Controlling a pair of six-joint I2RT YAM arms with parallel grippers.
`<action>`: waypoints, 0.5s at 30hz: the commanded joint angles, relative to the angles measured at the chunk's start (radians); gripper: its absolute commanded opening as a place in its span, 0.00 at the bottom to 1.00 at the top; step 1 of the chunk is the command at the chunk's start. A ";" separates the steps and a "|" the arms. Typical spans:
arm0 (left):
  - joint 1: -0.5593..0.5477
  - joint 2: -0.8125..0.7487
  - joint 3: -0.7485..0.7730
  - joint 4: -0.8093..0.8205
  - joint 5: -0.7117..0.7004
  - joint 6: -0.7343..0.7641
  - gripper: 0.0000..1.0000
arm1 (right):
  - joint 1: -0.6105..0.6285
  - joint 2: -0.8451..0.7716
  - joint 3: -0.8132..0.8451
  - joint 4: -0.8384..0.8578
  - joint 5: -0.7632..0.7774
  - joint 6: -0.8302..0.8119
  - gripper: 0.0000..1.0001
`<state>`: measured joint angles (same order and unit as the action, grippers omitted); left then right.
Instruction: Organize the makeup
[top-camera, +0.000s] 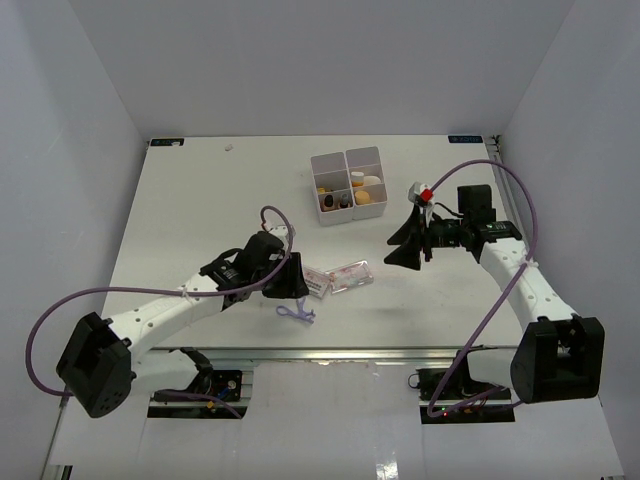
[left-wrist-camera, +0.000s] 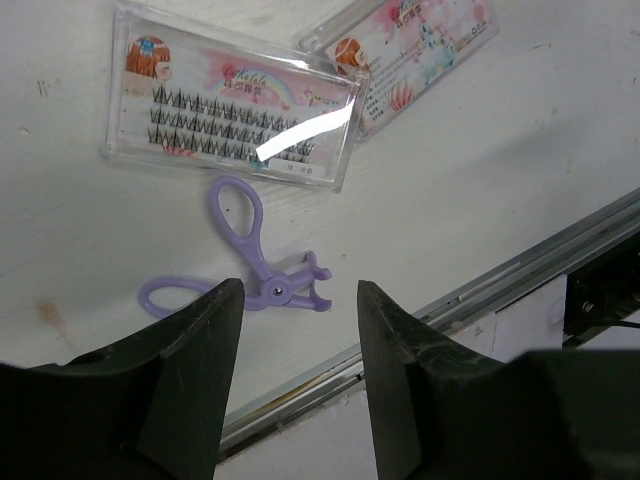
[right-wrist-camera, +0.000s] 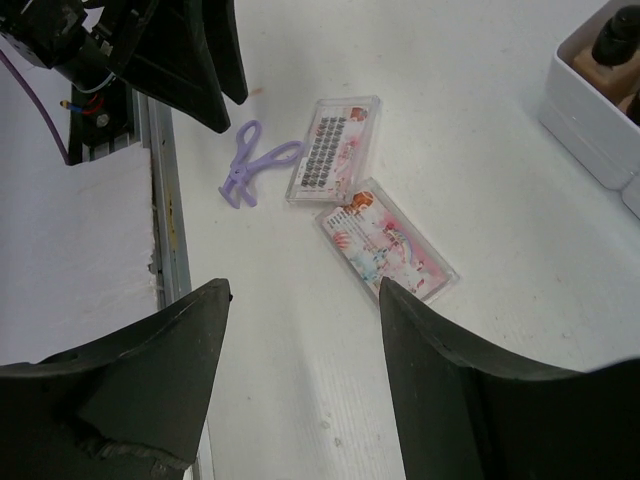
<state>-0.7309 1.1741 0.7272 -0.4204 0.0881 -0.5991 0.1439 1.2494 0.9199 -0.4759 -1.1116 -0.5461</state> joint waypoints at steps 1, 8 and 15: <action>-0.031 0.067 0.047 -0.054 -0.076 -0.097 0.55 | -0.043 -0.082 -0.019 0.063 -0.080 0.018 0.68; -0.045 0.186 0.080 -0.091 -0.178 -0.095 0.41 | -0.060 -0.155 -0.075 0.112 -0.070 0.050 0.68; -0.046 0.269 0.135 -0.105 -0.232 -0.077 0.40 | -0.061 -0.174 -0.078 0.112 -0.062 0.052 0.68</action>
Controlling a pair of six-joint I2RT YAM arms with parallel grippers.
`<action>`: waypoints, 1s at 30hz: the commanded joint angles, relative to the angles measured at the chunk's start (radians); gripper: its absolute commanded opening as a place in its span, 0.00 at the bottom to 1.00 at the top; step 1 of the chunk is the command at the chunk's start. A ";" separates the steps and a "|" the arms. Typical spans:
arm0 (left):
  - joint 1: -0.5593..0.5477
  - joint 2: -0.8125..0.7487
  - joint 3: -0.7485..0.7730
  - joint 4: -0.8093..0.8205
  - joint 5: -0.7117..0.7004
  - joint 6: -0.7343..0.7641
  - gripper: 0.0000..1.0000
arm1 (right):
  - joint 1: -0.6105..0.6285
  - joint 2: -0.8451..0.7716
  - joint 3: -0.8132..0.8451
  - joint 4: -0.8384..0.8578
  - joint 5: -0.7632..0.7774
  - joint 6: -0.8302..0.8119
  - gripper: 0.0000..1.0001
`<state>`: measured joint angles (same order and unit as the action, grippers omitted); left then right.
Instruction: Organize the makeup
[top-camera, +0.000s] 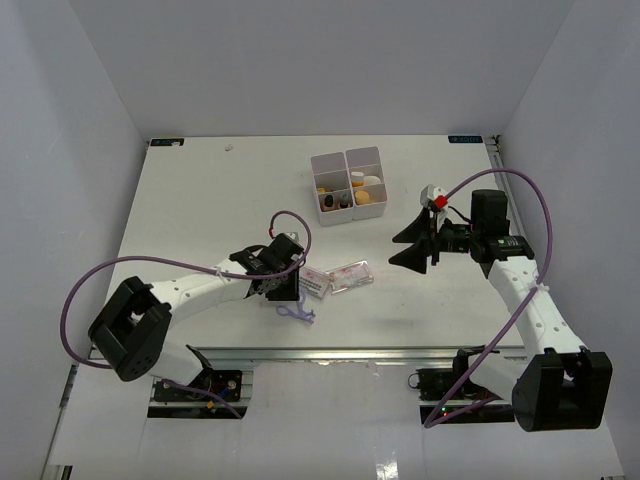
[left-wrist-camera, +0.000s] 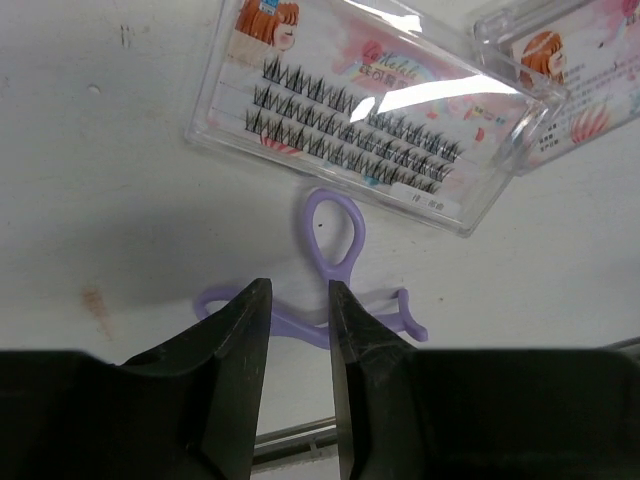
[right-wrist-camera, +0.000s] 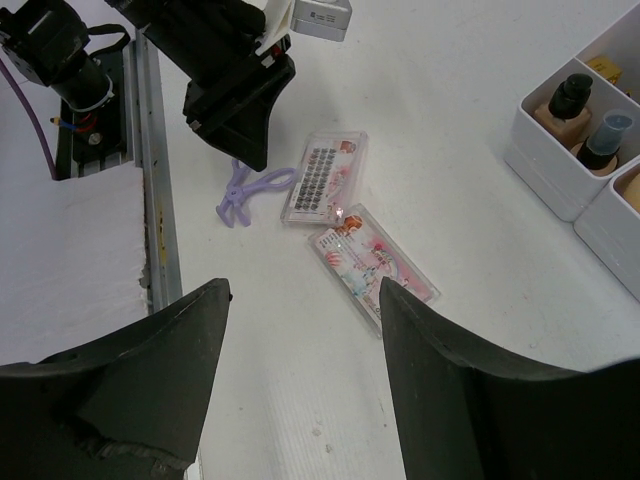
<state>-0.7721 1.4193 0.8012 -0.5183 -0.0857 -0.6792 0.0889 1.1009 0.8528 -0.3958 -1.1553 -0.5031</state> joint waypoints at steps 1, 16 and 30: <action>-0.005 0.032 0.070 -0.007 -0.059 0.005 0.40 | -0.006 -0.027 -0.012 0.032 -0.018 0.009 0.68; -0.004 0.111 0.103 0.006 -0.061 0.021 0.38 | -0.018 -0.033 -0.021 0.038 -0.025 0.014 0.68; -0.014 0.161 0.092 0.039 -0.027 0.017 0.35 | -0.028 -0.029 -0.026 0.043 -0.034 0.022 0.68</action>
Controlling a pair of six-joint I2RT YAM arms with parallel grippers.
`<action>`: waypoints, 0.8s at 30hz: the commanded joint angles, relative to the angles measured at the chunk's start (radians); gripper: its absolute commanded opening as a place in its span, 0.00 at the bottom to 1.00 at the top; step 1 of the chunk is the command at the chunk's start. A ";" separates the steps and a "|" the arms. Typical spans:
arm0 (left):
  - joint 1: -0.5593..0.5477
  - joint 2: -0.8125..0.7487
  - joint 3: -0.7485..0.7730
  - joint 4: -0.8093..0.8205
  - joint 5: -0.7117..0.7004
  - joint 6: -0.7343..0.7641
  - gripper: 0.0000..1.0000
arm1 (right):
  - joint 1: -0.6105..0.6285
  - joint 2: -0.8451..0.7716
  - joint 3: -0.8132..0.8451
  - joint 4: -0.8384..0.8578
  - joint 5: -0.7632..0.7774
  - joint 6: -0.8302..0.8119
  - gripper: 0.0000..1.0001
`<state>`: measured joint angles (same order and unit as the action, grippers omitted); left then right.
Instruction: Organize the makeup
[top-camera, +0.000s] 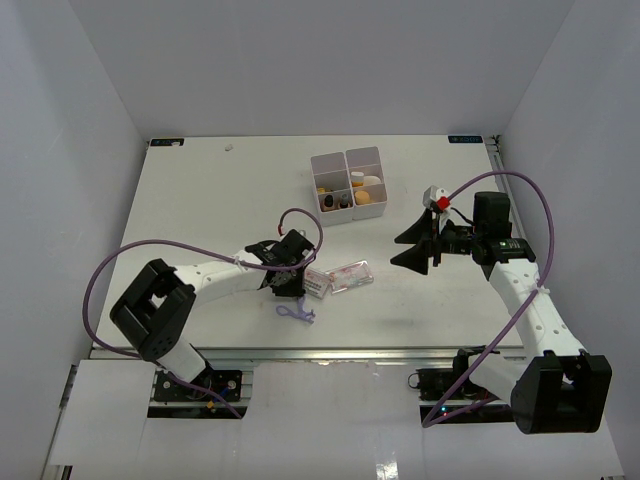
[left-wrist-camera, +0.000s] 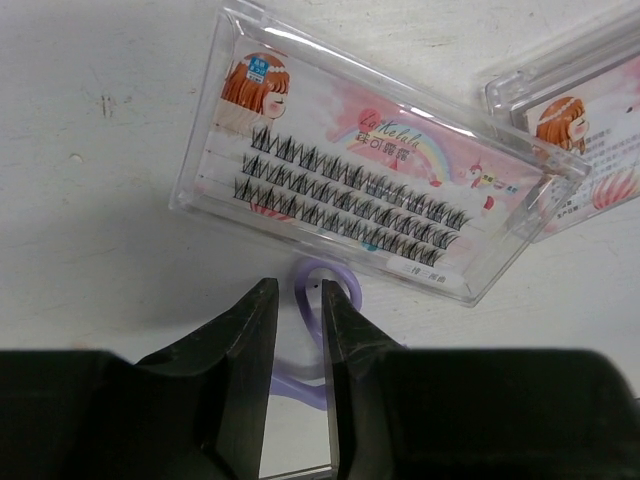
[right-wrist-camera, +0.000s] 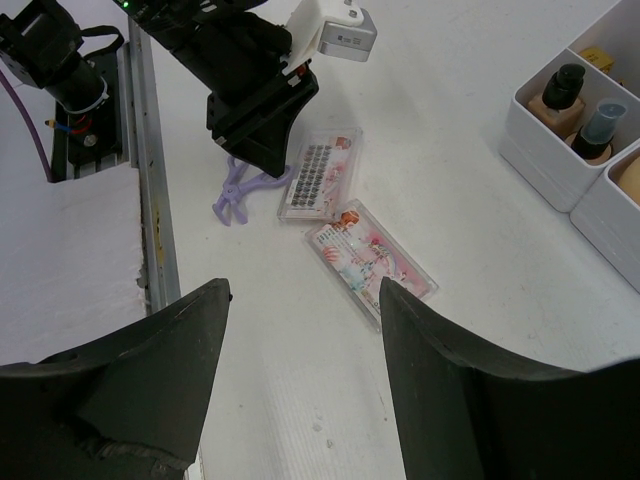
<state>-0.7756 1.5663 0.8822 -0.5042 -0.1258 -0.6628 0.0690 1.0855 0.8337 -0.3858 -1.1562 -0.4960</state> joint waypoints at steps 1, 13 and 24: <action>-0.011 0.017 0.009 0.027 0.012 0.002 0.35 | -0.008 -0.013 -0.007 0.033 -0.034 0.016 0.68; -0.021 -0.003 -0.012 0.034 0.013 0.003 0.08 | -0.010 -0.006 -0.009 0.035 -0.033 0.017 0.68; -0.048 -0.139 0.012 0.032 0.051 0.014 0.00 | -0.017 0.001 -0.022 0.044 -0.051 0.020 0.69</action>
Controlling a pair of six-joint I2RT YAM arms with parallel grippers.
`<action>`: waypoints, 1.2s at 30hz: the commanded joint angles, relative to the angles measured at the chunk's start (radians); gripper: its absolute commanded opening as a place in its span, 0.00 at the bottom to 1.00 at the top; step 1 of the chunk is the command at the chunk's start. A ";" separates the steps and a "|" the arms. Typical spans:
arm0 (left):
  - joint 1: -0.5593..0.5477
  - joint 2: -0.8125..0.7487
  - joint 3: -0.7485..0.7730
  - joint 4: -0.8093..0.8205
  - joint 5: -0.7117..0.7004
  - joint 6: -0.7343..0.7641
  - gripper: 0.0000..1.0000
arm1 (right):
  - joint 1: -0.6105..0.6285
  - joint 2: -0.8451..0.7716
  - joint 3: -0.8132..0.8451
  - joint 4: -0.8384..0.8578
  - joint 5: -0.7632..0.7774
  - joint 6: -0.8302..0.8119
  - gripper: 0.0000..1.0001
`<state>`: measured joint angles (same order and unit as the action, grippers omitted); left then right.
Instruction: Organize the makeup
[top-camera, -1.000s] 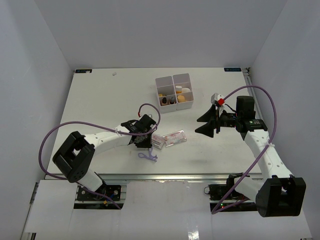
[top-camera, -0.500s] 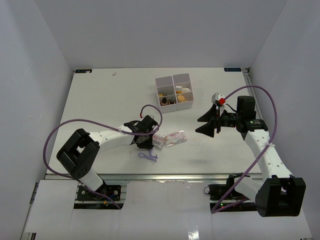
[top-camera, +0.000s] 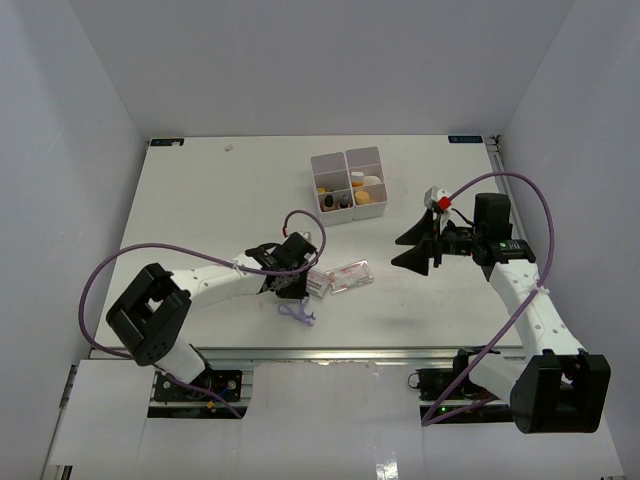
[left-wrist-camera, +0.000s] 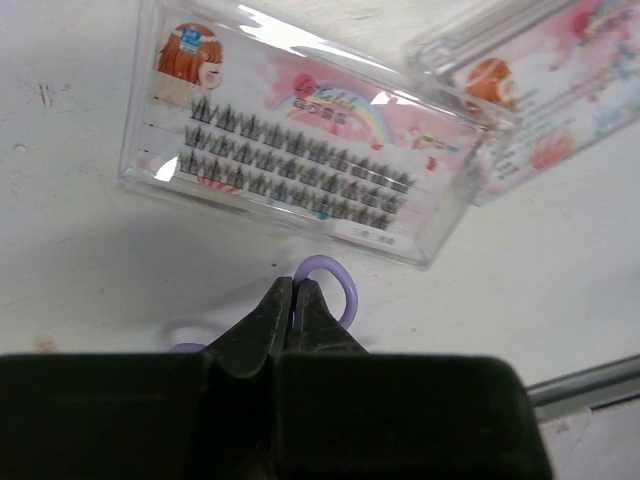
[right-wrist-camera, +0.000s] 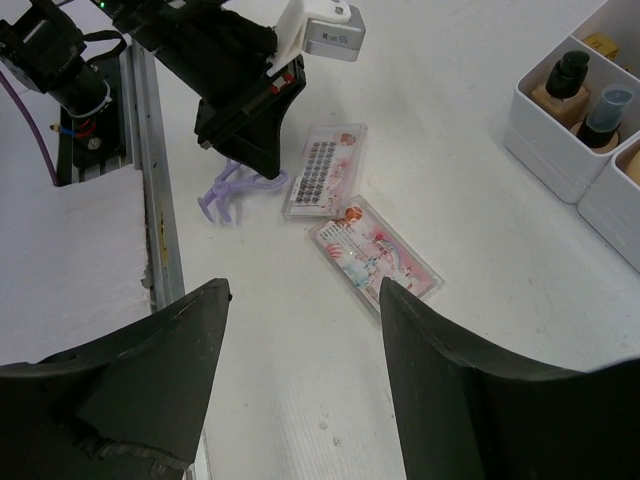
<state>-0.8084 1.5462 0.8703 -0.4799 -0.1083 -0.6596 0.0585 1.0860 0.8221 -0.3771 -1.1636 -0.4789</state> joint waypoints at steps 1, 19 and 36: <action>-0.019 -0.137 0.035 0.008 0.042 0.012 0.00 | -0.006 0.003 -0.013 0.037 -0.051 0.003 0.69; -0.080 -0.072 0.224 0.441 -0.008 0.206 0.00 | 0.113 0.249 0.019 0.258 -0.028 0.432 0.77; -0.140 0.077 0.298 0.472 -0.065 0.296 0.00 | 0.152 0.398 0.103 0.209 0.121 0.439 0.62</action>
<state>-0.9404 1.6459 1.1283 -0.0431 -0.1552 -0.3843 0.2053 1.4940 0.8812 -0.1620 -1.1045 -0.0296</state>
